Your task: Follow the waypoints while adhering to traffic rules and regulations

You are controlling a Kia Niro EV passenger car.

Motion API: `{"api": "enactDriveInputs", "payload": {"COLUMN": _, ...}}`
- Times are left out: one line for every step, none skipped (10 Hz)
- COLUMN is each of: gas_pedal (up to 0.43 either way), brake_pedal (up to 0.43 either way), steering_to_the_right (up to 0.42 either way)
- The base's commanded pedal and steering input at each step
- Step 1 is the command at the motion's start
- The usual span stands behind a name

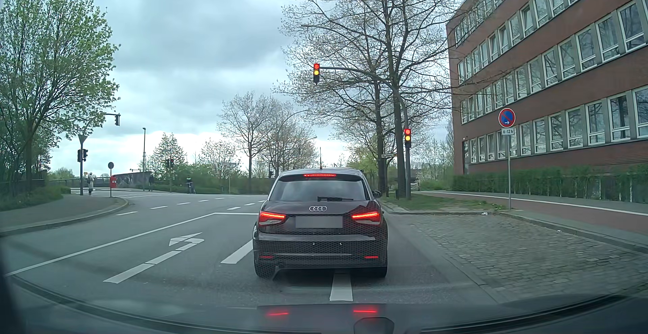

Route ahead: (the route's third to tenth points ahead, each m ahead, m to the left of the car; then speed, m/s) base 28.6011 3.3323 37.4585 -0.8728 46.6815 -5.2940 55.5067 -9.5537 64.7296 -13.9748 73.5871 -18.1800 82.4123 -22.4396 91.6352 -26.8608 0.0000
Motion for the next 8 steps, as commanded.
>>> {"api": "enactDriveInputs", "payload": {"gas_pedal": 0.0, "brake_pedal": 0.226, "steering_to_the_right": -0.005}}
{"api": "enactDriveInputs", "payload": {"gas_pedal": 0.0, "brake_pedal": 0.226, "steering_to_the_right": -0.005}}
{"api": "enactDriveInputs", "payload": {"gas_pedal": 0.0, "brake_pedal": 0.226, "steering_to_the_right": -0.005}}
{"api": "enactDriveInputs", "payload": {"gas_pedal": 0.0, "brake_pedal": 0.207, "steering_to_the_right": -0.005}}
{"api": "enactDriveInputs", "payload": {"gas_pedal": 0.0, "brake_pedal": 0.146, "steering_to_the_right": -0.005}}
{"api": "enactDriveInputs", "payload": {"gas_pedal": 0.0, "brake_pedal": 0.049, "steering_to_the_right": -0.005}}
{"api": "enactDriveInputs", "payload": {"gas_pedal": 0.0, "brake_pedal": 0.006, "steering_to_the_right": -0.005}}
{"api": "enactDriveInputs", "payload": {"gas_pedal": 0.0, "brake_pedal": 0.006, "steering_to_the_right": -0.005}}
